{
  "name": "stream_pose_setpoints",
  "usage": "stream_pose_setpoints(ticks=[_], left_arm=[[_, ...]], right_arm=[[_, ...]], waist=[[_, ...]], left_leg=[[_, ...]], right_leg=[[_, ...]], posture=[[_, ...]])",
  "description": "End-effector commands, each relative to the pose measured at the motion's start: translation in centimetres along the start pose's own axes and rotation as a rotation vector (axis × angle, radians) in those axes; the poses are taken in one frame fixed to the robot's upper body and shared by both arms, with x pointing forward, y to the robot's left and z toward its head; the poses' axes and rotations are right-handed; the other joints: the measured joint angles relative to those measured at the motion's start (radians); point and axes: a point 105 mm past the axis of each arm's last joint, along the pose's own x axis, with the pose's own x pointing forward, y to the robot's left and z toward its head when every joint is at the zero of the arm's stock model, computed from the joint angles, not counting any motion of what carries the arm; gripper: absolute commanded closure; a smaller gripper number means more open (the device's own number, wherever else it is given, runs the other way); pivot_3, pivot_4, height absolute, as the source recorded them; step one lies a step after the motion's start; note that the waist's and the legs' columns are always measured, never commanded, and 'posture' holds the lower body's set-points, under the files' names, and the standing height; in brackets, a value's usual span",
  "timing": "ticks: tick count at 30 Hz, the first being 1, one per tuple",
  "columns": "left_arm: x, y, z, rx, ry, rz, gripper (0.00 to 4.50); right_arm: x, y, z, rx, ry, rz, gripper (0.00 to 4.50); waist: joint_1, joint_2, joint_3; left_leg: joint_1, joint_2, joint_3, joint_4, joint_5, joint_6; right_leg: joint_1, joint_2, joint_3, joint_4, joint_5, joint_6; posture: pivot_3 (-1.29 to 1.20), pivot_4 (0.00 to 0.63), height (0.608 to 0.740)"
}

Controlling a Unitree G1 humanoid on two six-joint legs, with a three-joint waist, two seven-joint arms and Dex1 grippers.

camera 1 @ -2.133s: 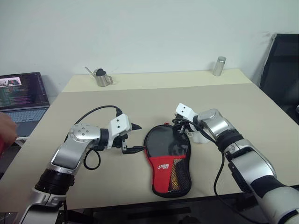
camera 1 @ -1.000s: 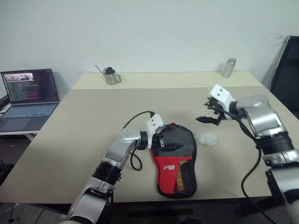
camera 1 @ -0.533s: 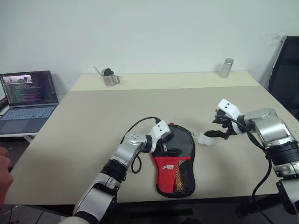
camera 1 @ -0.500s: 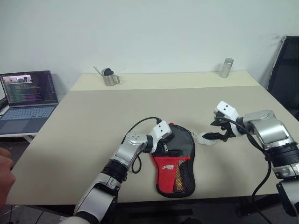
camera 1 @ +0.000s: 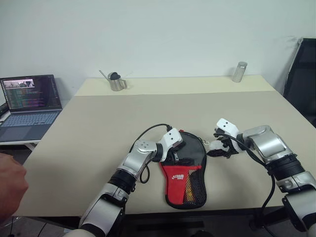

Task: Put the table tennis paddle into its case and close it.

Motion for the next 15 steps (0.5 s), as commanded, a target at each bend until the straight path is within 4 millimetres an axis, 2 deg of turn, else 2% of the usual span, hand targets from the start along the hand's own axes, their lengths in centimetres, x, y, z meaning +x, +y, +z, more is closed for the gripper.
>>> stream_pose_setpoints(ticks=[1,5,8,11,15], left_arm=[[0.3,-0.4,0.2,0.023,0.008,-0.007,0.0],[0.5,-0.5,0.2,0.03,0.012,-0.017,0.0],[0.6,-0.6,0.2,0.036,0.016,-0.023,0.0],[0.7,-0.5,0.2,0.039,0.022,-0.023,0.0],[0.9,-0.5,0.1,0.041,0.034,-0.024,0.0]], right_arm=[[-0.9,0.0,0.6,-0.064,-0.005,-0.007,2.0],[-2.1,0.8,0.6,-0.121,0.004,0.007,3.34],[-2.7,1.5,0.1,-0.158,0.028,0.021,4.0],[-3.7,2.4,-0.9,-0.21,0.067,0.045,4.22],[-4.9,3.6,-2.2,-0.261,0.114,0.074,4.22]], waist=[[0.0,0.0,0.0],[0.001,0.0,0.0],[0.003,0.0,0.0],[0.008,0.0,0.0],[0.024,0.0,0.0]], left_leg=[[0.0,0.0,0.0,0.0,0.0,0.0],[0.0,0.0,0.0,0.0,0.0,0.0],[-0.001,0.0,-0.001,0.0,0.0,0.0],[-0.002,0.0,-0.002,0.0,0.0,0.0],[-0.003,0.0,-0.002,0.0,0.0,0.0]], right_leg=[[0.0,0.0,0.0,0.0,0.0,0.0],[0.0,0.0,0.0,0.0,0.0,0.0],[0.0,0.0,0.0,-0.001,0.0,0.0],[0.0,0.0,-0.001,-0.002,0.0,0.0],[0.0,0.0,-0.002,-0.003,0.0,0.0]], posture=[[0.0,0.15,0.74],[0.0,0.15,0.74],[0.0,0.15,0.74],[0.0,0.15,0.74],[0.0,0.15,0.74]])
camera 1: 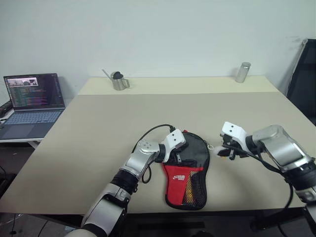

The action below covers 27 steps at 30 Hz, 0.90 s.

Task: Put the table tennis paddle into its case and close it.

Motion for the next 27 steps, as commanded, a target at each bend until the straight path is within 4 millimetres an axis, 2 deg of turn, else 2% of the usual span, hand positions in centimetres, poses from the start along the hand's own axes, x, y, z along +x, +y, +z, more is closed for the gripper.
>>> stream_pose_setpoints(ticks=[1,5,9,19,22,24,27], left_arm=[[0.1,0.1,-0.4,0.018,0.036,0.004,0.0],[0.3,0.0,-0.5,0.019,0.04,0.0,0.0],[0.5,0.0,-0.5,0.021,0.042,-0.002,0.0],[0.8,-0.3,-0.6,0.025,0.049,-0.015,0.0],[1.0,-0.2,-0.6,0.025,0.05,-0.015,0.0],[1.1,-0.1,-0.5,0.025,0.052,-0.014,0.0],[1.2,0.0,-0.5,0.024,0.058,-0.014,0.0]], right_arm=[[-1.2,1.3,-0.1,-0.063,0.018,0.029,4.22],[-1.3,2.2,-1.7,-0.114,0.091,0.032,4.22],[-1.6,3.5,-2.1,-0.145,0.109,0.062,4.23],[-2.7,9.6,-2.6,-0.359,0.1,0.318,4.24],[-2.8,11.5,-2.9,-0.458,0.085,0.404,4.24],[-2.9,12.4,-3.0,-0.497,0.077,0.45,4.24],[-2.8,13.5,-3.3,-0.541,0.074,0.504,4.24]], waist=[[0.004,0.0,0.0],[0.006,0.0,0.0],[0.007,0.0,0.0],[0.013,0.0,0.0],[0.013,-0.001,0.0],[0.013,-0.001,0.0],[0.013,-0.001,0.0]], left_leg=[[0.0,0.0,0.0,0.0,0.0,0.0],[0.0,0.0,0.0,0.0,0.0,0.0],[0.0,0.0,0.0,0.0,0.0,0.0],[0.002,0.0,0.0,0.0,0.0,0.0],[0.007,0.001,-0.001,0.0,0.0,0.0],[0.014,0.001,-0.004,-0.002,-0.001,0.001],[0.014,0.001,-0.006,-0.002,-0.001,0.002]], right_leg=[[0.0,0.0,0.0,0.0,0.0,0.0],[0.001,0.0,-0.001,0.0,0.0,0.0],[0.001,0.0,-0.001,0.0,0.0,0.0],[0.004,0.0,-0.004,-0.001,0.0,0.0],[0.01,0.0,-0.005,-0.002,-0.001,0.001],[0.02,0.0,-0.006,-0.009,-0.001,0.002],[0.022,0.001,-0.01,-0.012,0.0,0.003]], posture=[[0.0,0.15,0.74],[0.0,0.15,0.74],[0.0,0.15,0.74],[0.0,0.15,0.74],[0.0,0.15,0.74],[0.0,0.15,0.74],[0.0,0.15,0.74]])
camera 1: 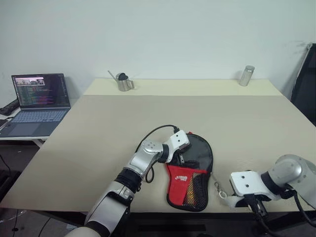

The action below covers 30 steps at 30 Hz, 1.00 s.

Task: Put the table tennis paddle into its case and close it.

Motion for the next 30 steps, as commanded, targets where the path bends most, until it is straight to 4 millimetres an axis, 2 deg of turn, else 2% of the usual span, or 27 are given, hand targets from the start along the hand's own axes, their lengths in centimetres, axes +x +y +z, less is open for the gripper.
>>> stream_pose_setpoints(ticks=[1,6,13,26,30], left_arm=[[0.2,0.2,-0.4,0.013,0.039,0.004,0.0],[0.3,0.1,-0.7,0.012,0.057,-0.004,0.0],[0.3,0.1,-1.0,0.005,0.079,0.0,0.0],[0.0,0.3,-1.4,0.011,0.094,0.005,0.0],[0.0,0.4,-1.4,0.013,0.094,0.009,0.0]], right_arm=[[0.6,2.1,0.9,-0.089,-0.023,0.123,4.24],[1.8,4.9,2.5,-0.173,-0.083,0.254,4.25],[2.1,7.2,3.9,-0.253,-0.127,0.355,4.26],[1.9,7.2,3.6,-0.249,-0.132,0.349,4.26],[1.7,6.1,3.0,-0.259,-0.101,0.309,4.26]], waist=[[0.001,0.0,0.0],[0.007,0.0,0.0],[0.012,0.0,0.0],[0.012,0.0,0.0],[0.012,-0.001,0.0]], left_leg=[[0.0,0.0,0.0,0.0,0.0,0.0],[-0.001,0.0,-0.002,0.0,-0.001,0.0],[0.0,0.0,-0.001,0.0,-0.001,0.0],[0.001,0.0,-0.004,0.0,-0.001,0.0],[0.001,0.0,-0.004,0.0,-0.001,0.0]], right_leg=[[0.0,0.0,0.0,0.0,0.0,0.0],[0.0,-0.001,0.0,-0.002,-0.001,0.001],[0.002,-0.001,0.0,-0.001,-0.001,0.001],[0.003,-0.001,0.0,-0.002,-0.001,0.001],[0.003,-0.001,0.0,-0.002,-0.001,0.001]], posture=[[0.0,0.15,0.74],[0.0,0.15,0.74],[0.0,0.15,0.74],[0.0,0.15,0.74],[0.0,0.15,0.74]])
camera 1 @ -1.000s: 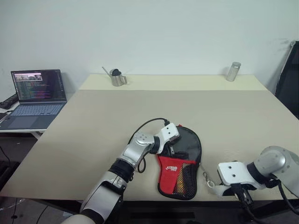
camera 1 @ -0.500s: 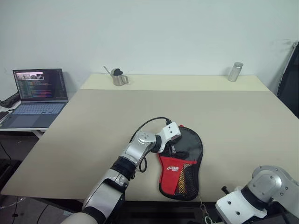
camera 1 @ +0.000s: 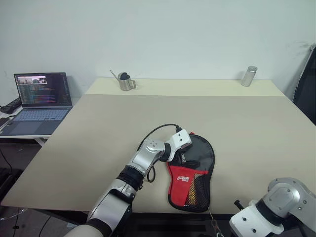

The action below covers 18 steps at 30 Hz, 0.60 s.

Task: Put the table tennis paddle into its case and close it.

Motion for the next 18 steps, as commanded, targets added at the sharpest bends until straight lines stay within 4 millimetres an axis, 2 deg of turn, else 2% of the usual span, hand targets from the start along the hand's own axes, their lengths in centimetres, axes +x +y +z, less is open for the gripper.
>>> stream_pose_setpoints(ticks=[1,5,11,15,18], left_arm=[[-0.2,0.2,-1.6,0.0,0.072,0.011,0.0],[-0.4,0.4,-1.8,0.005,0.077,0.02,0.0],[-0.5,0.8,-1.7,0.01,0.07,0.04,0.0],[-0.6,1.0,-1.7,0.011,0.065,0.055,0.0],[-0.8,1.3,-1.7,0.013,0.064,0.065,0.0]], right_arm=[[-0.6,-0.1,-0.2,-0.046,0.022,0.013,4.26],[-1.4,-1.6,-1.3,-0.048,0.069,-0.041,4.26],[-2.8,-5.8,-3.4,-0.039,0.133,-0.168,4.26],[-3.8,-7.3,-4.8,-0.039,0.175,-0.208,4.26],[-4.4,-7.8,-5.1,-0.047,0.181,-0.225,4.26]], waist=[[0.0,0.0,0.0],[-0.002,0.0,0.0],[-0.006,-0.001,0.0],[-0.006,-0.001,0.0],[-0.007,-0.001,0.0]], left_leg=[[0.0,0.0,0.0,0.0,0.0,0.0],[0.0,0.0,0.0,0.0,0.0,0.0],[0.002,0.0,0.0,0.001,0.0,0.0],[0.002,0.0,-0.001,0.001,0.0,0.0],[0.002,0.0,-0.003,0.001,0.0,0.0]], right_leg=[[0.0,0.0,0.0,0.0,0.0,0.0],[0.0,0.0,-0.001,0.0,0.0,0.0],[0.002,0.0,-0.004,0.001,0.0,0.0],[0.002,0.0,-0.005,0.001,0.0,0.0],[0.002,0.0,-0.006,0.001,0.0,0.0]], posture=[[0.0,0.15,0.74],[0.0,0.15,0.74],[0.0,0.15,0.74],[0.0,0.15,0.74],[0.0,0.15,0.74]])
